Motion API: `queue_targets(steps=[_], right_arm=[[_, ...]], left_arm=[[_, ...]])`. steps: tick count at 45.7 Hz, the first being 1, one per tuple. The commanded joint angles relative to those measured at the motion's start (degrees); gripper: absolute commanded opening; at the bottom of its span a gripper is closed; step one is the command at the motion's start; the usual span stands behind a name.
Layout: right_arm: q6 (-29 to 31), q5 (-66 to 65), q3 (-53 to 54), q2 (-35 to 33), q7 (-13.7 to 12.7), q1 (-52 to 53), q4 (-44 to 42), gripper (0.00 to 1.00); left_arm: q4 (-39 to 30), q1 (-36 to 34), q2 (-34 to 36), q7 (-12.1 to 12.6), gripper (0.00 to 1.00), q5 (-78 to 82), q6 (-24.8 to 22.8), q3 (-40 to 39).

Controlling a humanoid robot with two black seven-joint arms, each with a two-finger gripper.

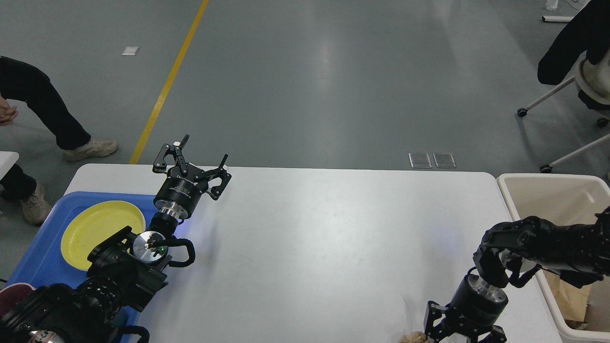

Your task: Tidy desktop

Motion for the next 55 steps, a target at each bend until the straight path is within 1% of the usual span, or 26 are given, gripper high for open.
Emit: queue_targets(steps=[1,7,9,14,17,22,28,31,55], right_arm=[[0.00,-0.08,-0.10,-0.11,-0.05,0.09,0.00,0.51],[0.00,-0.08,-0.10,-0.11,-0.05,0.18,0.00,0.51],[0.00,0.01,-0.19,-0.11,-0.05,0.18,0.00,0.50],[0.00,-0.08,-0.36,-0.11,-0.05,0.35,0.09,0.35],[0.00,0.01,-0.37,-0.11,-0.05,0.35,0.18,0.32],[0.00,0.01,-0.54,-0.11,-0.05,0.35,0.44,0.16],[0.00,0.10,-0.63,-0.11,-0.05,0.35,0.44,0.10],[0.00,0.10,-0.63,-0.11,-0.05,0.35,0.53,0.00],[0.00,0.10,-0.72,-0.02,0.13,0.44,1.14,0.00]], left_arm=[[0.00,0.00,0.00,0.00,0.97,-0.01,0.00,0.00],[0.00,0.00,0.00,0.00,0.97,-0.01,0.00,0.00],[0.00,0.00,0.00,0.00,0.97,-0.01,0.00,0.00],[0.00,0.00,0.00,0.00,0.97,0.08,0.00,0.00],[0.00,0.00,0.00,0.00,0.97,-0.01,0.00,0.00],[0.00,0.00,0.00,0.00,0.97,-0.01,0.00,0.00],[0.00,0.00,0.00,0.00,0.97,-0.01,0.00,0.00],[0.00,0.00,0.00,0.00,0.97,-0.01,0.00,0.00],[0.00,0.00,0.00,0.00,0.97,-0.01,0.00,0.00]])
